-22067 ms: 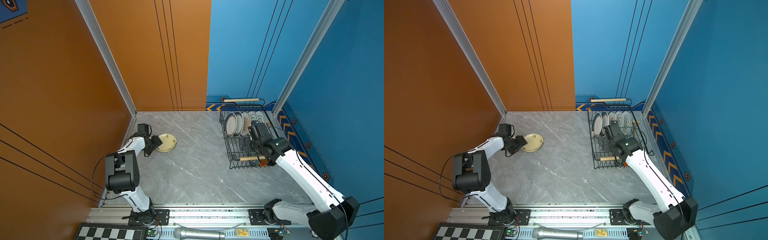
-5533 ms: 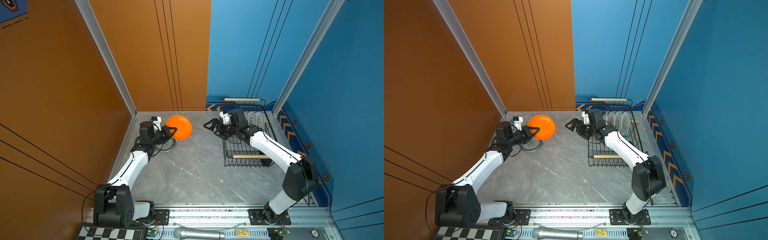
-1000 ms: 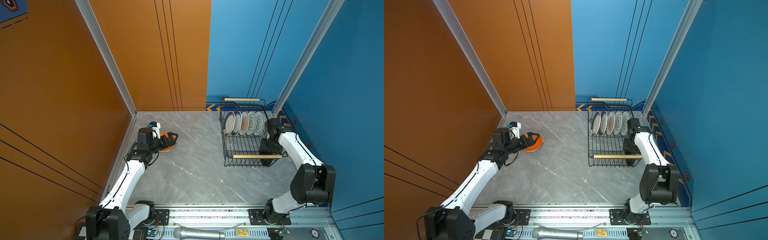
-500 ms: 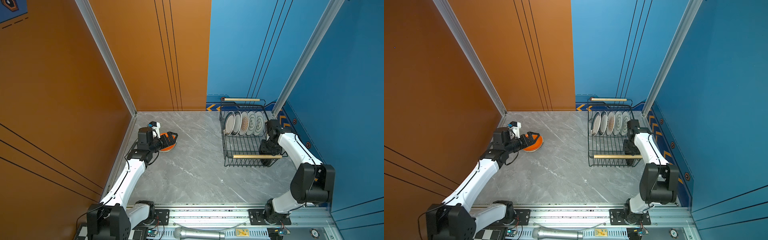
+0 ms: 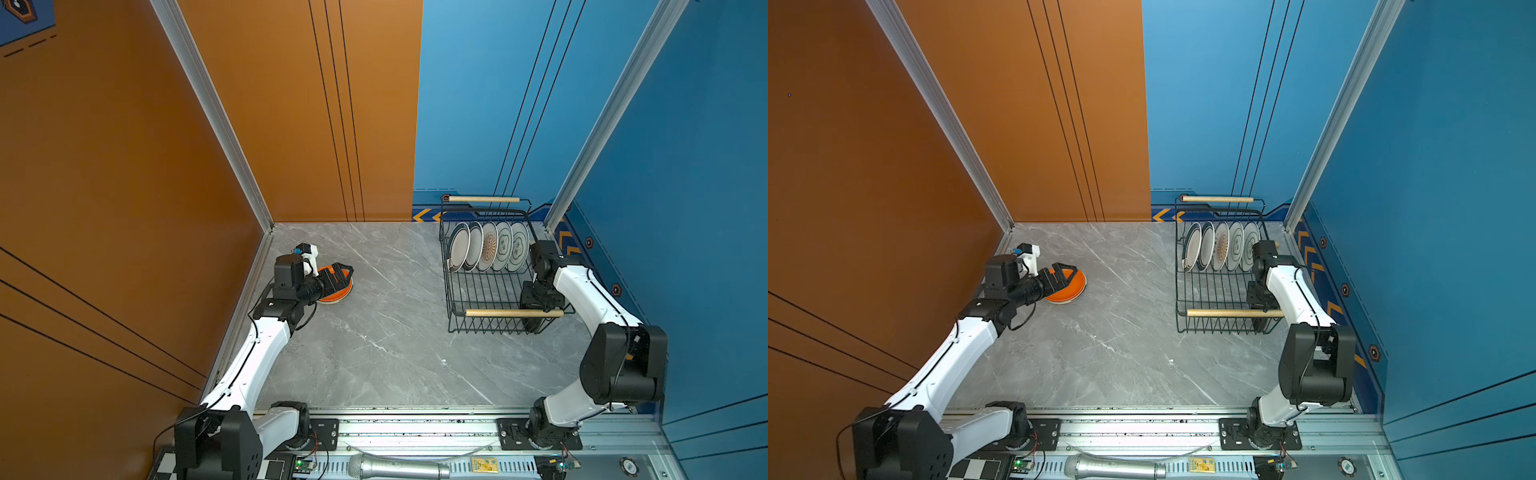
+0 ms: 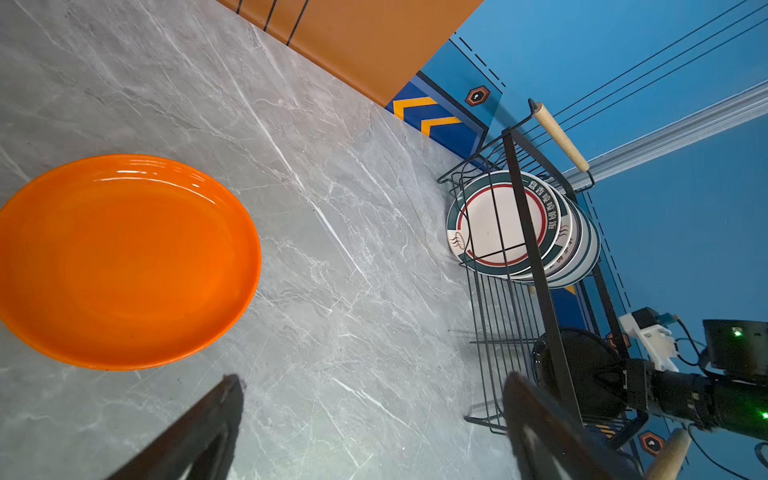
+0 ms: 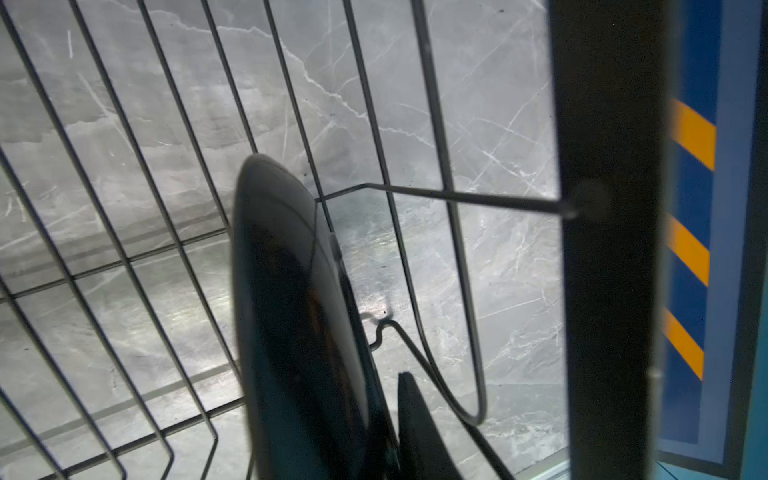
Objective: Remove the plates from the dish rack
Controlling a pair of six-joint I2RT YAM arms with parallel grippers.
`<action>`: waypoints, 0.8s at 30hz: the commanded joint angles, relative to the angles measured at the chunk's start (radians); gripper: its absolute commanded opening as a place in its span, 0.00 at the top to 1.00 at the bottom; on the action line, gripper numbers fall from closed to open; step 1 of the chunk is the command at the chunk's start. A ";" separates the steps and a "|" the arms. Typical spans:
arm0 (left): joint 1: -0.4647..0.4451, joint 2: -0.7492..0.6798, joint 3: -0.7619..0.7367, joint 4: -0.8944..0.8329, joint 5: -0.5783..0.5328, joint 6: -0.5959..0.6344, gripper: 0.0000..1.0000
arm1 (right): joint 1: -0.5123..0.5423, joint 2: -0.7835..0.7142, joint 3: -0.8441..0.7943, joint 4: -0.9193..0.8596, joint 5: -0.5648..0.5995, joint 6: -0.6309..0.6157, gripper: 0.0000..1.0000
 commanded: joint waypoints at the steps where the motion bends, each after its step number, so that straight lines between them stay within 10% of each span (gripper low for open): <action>1: -0.006 -0.009 0.010 -0.008 -0.034 -0.020 0.02 | 0.015 -0.001 -0.016 0.014 0.007 0.005 0.85; 24: -0.145 -0.008 0.008 0.016 -0.157 -0.040 0.02 | 0.052 -0.064 0.163 -0.101 0.113 -0.032 1.00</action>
